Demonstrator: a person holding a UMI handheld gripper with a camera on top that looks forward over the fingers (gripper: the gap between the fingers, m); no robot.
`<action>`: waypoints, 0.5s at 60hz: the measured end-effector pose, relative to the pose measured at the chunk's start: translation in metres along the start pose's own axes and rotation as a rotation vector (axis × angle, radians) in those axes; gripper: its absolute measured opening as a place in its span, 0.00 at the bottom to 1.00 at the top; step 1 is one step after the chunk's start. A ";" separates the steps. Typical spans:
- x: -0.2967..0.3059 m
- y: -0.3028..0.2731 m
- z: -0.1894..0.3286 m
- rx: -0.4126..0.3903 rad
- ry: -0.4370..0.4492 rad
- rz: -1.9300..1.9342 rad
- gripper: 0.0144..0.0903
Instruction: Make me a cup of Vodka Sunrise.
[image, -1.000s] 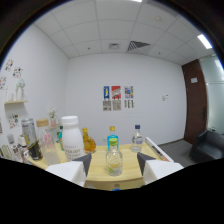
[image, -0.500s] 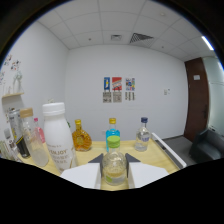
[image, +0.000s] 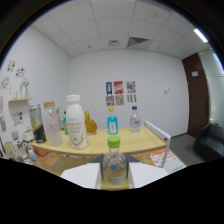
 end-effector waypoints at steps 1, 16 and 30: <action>0.001 0.008 -0.001 -0.005 0.001 0.005 0.28; 0.014 0.137 0.007 -0.132 0.019 0.062 0.28; 0.024 0.202 0.016 -0.229 0.050 0.025 0.28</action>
